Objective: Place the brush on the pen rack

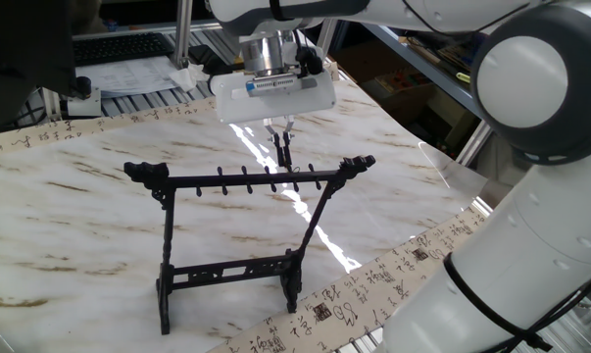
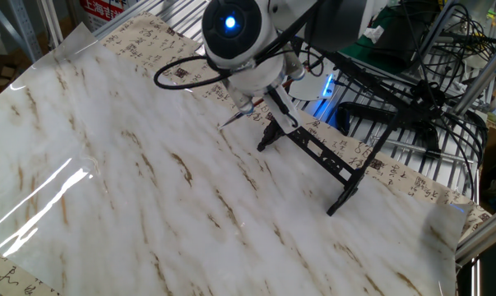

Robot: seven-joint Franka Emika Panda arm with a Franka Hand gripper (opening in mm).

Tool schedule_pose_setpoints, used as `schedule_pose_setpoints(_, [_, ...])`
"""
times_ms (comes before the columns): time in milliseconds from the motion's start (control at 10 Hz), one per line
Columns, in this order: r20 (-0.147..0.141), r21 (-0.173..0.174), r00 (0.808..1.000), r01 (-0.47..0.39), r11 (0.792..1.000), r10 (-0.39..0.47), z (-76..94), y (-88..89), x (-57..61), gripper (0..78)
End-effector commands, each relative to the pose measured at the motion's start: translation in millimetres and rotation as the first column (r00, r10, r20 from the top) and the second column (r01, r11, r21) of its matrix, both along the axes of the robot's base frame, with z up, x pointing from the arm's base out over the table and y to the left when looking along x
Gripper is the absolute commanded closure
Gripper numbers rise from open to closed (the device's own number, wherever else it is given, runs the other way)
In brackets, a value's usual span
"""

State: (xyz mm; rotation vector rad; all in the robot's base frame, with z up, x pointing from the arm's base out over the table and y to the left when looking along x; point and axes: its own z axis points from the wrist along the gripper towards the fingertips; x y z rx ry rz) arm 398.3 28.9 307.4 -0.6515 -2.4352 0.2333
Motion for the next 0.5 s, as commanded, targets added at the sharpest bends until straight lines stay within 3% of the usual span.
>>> schedule_pose_setpoints(100, [0.046, -0.051, 0.999, -0.018, 0.999, 0.020, 4.0, 2.0, 0.7, 76.4])
schedule_pose_setpoints(300, [0.048, -0.034, 0.998, -0.027, 0.999, 0.029, 4.3, 1.9, 1.4, 76.4])
schedule_pose_setpoints(500, [0.102, -0.036, 0.994, -0.032, 0.999, 0.035, 4.5, 2.2, 0.8, 76.4])
